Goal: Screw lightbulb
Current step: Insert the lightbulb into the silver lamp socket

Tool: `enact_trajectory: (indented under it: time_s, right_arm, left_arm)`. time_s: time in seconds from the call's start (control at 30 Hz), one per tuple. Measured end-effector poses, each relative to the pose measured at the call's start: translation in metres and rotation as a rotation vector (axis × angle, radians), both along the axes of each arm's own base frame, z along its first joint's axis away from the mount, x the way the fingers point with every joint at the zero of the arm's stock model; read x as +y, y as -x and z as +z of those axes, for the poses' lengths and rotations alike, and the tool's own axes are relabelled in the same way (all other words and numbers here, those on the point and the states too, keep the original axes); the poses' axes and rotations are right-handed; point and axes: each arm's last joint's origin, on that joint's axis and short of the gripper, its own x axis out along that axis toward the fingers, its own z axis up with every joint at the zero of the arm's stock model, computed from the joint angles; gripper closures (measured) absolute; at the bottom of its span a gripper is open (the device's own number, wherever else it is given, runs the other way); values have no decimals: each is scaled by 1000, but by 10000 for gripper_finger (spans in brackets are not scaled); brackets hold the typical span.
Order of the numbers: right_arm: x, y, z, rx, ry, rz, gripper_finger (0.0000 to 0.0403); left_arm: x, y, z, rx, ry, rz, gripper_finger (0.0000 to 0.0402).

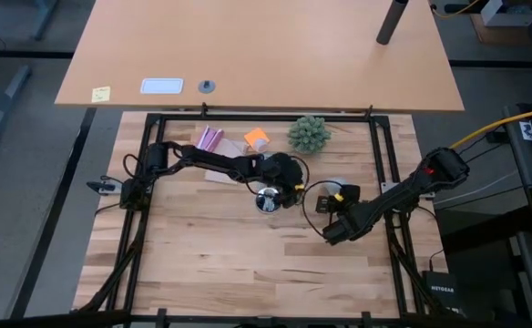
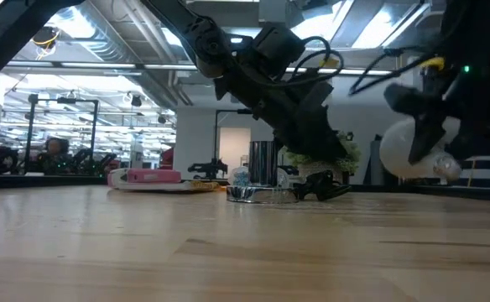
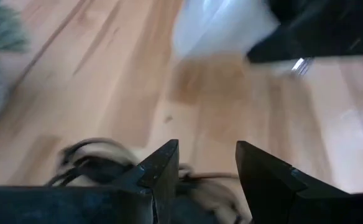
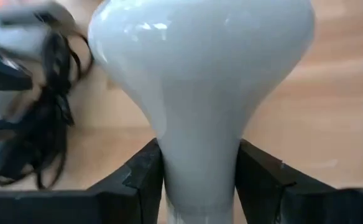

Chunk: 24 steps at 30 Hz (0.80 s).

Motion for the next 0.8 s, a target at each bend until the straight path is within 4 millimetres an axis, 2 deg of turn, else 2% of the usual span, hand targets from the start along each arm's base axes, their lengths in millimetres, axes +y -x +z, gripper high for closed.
enact_trajectory:
  time_s: [0.27, 0.43, 0.63, 0.8]
  right_arm:
    - [-7, 6, 27, -106, 130, 83, 239]
    - [-10, 8, 39, -112, 245, 177, 237]
    - [-11, 3, 48, -139, 447, 263, 236]
    - [-7, -7, 53, -140, 605, 321, 236]
  left_arm:
    - [27, 22, 29, 89, -38, 23, 251]
    - [48, 41, 61, 86, -91, 36, 251]
    - [67, 83, 108, 139, -81, 100, 251]
    - [66, 121, 139, 225, -76, 105, 251]
